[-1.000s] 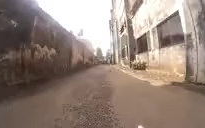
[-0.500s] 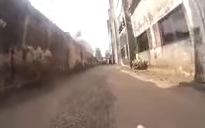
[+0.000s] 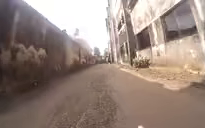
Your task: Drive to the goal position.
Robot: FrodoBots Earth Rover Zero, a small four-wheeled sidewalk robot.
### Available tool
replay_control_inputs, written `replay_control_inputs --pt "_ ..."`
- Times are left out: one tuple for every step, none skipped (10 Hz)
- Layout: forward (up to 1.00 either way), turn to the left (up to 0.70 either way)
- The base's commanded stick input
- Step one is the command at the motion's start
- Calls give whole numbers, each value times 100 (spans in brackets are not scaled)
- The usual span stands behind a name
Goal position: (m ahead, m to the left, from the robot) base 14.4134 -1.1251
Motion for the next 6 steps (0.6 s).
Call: replay_control_inputs --pt "70 0" --pt "70 0" --pt "70 0" --pt "70 0" --pt "70 0" --pt "70 0"
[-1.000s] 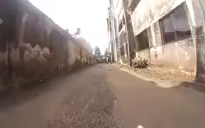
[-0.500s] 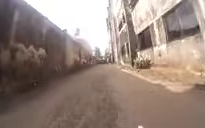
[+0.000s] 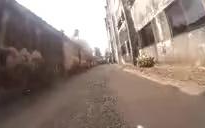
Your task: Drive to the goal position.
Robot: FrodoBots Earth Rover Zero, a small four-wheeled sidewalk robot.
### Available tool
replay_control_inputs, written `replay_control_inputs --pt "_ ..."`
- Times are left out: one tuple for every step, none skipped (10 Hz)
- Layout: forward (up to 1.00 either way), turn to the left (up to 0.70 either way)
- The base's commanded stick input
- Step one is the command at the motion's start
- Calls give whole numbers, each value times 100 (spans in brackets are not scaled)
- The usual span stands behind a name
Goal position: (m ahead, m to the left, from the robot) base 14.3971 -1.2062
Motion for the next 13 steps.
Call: replay_control_inputs --pt "70 0" --pt "70 0" --pt "70 0" --pt "70 0" --pt "70 0" --pt "70 0" --pt "70 0" --pt "70 0" --pt "70 0" --pt "70 0" --pt "70 0" --pt "70 0" --pt "70 0"
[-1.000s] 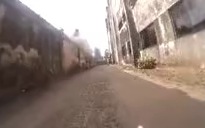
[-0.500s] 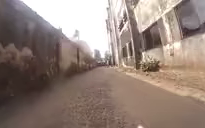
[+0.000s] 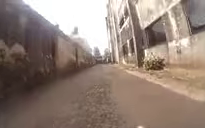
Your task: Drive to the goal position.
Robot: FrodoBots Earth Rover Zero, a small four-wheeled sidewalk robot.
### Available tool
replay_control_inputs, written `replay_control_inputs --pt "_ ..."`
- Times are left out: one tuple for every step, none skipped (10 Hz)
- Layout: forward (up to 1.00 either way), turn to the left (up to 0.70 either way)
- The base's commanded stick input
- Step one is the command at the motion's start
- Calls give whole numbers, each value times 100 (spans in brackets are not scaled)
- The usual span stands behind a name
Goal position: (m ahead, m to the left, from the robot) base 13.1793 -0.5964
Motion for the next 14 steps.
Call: replay_control_inputs --pt "70 0" --pt "70 0" --pt "70 0" --pt "70 0" --pt "70 0" --pt "70 0" --pt "70 0" --pt "70 0" --pt "70 0" --pt "70 0" --pt "70 0" --pt "70 0" --pt "70 0" --pt "70 0"
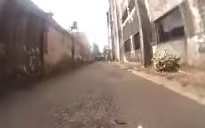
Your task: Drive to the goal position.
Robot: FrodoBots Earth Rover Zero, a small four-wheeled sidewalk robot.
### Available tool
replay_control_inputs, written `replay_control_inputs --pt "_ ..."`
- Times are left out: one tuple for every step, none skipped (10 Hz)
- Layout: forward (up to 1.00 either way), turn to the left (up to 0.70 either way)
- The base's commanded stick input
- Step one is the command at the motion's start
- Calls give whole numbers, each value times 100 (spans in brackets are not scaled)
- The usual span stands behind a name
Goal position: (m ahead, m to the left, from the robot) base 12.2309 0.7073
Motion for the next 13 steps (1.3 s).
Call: replay_control_inputs --pt "70 0" --pt "70 0" --pt "70 0" --pt "70 0" --pt "70 0" --pt "70 0" --pt "70 0" --pt "70 0" --pt "70 0" --pt "70 0" --pt "70 0" --pt "70 0" --pt "70 0"
